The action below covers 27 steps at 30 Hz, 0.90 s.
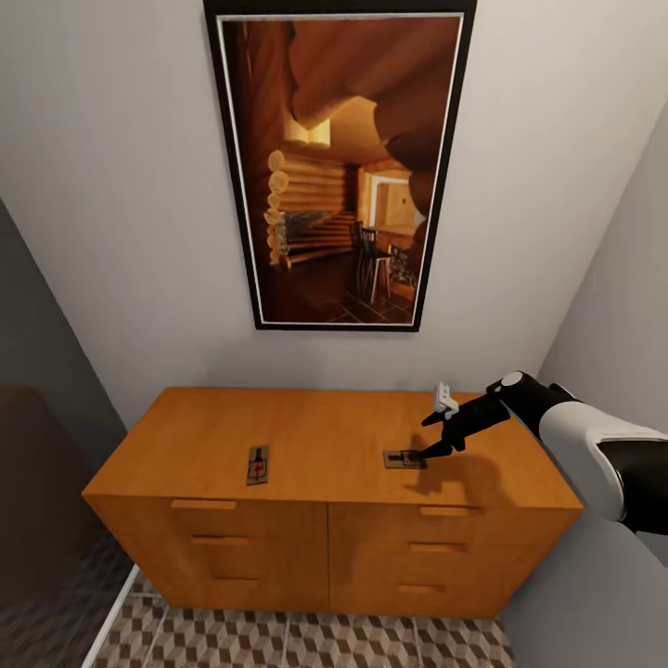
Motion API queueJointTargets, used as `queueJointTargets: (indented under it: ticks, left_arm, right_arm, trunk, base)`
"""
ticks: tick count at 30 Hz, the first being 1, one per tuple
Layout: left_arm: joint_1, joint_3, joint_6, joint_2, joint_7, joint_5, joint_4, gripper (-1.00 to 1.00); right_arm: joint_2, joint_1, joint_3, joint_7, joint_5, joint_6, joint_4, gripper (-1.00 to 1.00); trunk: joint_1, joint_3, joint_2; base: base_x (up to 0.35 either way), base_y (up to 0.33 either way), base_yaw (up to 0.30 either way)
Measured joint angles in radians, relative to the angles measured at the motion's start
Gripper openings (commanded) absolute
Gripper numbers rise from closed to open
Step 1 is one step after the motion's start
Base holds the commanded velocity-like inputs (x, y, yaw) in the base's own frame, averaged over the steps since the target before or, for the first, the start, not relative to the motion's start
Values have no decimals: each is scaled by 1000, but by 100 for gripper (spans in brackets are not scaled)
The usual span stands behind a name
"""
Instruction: Take the four mousetraps from the cabinet in the bathroom and place them on the bathroom floor. Make sure all four end up on the same floor surface, and ensure that at least two of them are either under or directly next to the same bathroom sink.
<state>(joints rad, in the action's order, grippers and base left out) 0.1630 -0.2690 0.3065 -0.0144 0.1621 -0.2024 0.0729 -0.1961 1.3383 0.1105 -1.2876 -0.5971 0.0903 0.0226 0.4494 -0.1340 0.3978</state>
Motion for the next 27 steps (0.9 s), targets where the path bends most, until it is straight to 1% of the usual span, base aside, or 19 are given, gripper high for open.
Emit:
queueJointTargets:
  ticks: [27]
  left_arm:
    - [0,0,0,0,0,0,0,100]
  right_arm:
    - [0,0,0,0,-1,1,0,100]
  trunk:
    - [0,-35,0]
  base:
    - [0,0,0]
